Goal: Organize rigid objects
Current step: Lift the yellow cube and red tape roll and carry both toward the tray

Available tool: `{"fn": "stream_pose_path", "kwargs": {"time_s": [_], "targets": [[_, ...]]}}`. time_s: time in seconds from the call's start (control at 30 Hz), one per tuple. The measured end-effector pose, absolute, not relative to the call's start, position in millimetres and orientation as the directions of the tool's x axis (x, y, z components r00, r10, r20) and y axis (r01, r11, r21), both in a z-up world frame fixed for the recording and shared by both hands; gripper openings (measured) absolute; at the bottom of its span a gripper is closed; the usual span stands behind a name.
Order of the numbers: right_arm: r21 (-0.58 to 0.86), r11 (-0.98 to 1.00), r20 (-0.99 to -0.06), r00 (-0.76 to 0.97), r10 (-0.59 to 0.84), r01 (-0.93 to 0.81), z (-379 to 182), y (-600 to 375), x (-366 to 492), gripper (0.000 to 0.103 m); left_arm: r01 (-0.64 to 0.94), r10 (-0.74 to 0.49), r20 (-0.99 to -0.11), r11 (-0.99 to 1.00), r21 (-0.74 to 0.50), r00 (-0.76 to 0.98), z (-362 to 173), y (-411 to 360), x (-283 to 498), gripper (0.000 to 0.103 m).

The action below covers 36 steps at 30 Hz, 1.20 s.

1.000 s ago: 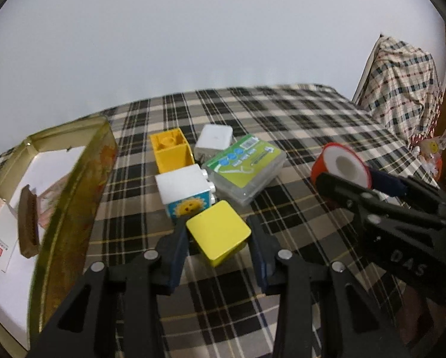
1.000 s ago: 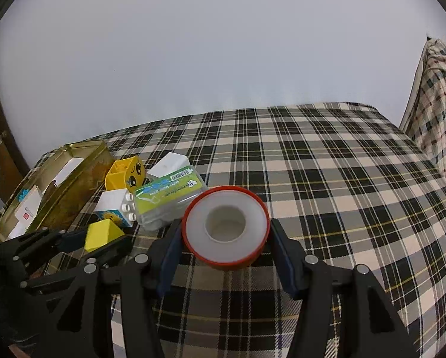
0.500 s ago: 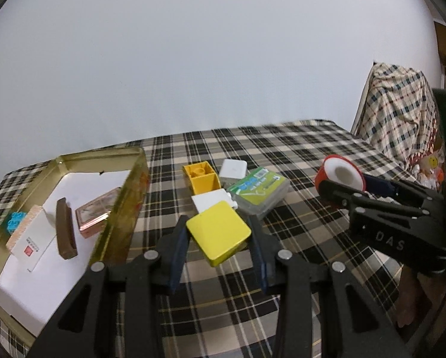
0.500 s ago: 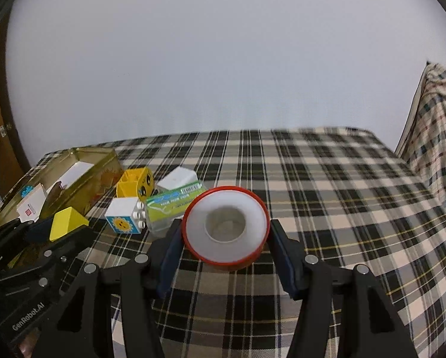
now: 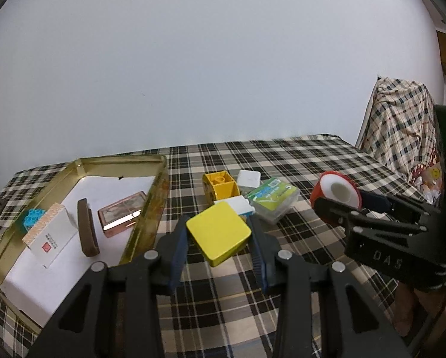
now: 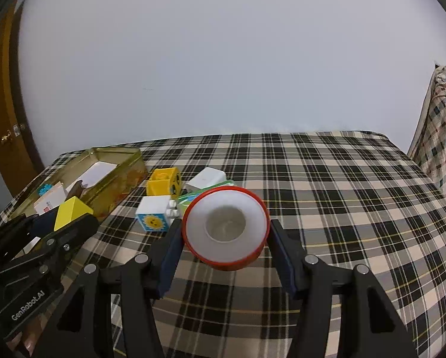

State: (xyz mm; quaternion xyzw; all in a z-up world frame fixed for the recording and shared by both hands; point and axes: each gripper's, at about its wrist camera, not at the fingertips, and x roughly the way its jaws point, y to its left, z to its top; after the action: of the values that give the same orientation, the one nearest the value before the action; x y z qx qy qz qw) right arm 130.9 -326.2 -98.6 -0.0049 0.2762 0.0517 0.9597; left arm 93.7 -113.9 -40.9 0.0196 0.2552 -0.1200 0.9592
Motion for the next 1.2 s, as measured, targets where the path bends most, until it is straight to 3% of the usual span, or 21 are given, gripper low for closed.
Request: {"fn": "stream_pose_path", "kwargs": {"time_s": [1.2], "targets": [[-0.037,0.982,-0.487,0.862,0.143,-0.184,-96.7,-268.7,105.5,0.059,0.169,-0.16,-0.407,0.986,-0.014,0.899,-32.5,-72.4,68.8,0.038]]}}
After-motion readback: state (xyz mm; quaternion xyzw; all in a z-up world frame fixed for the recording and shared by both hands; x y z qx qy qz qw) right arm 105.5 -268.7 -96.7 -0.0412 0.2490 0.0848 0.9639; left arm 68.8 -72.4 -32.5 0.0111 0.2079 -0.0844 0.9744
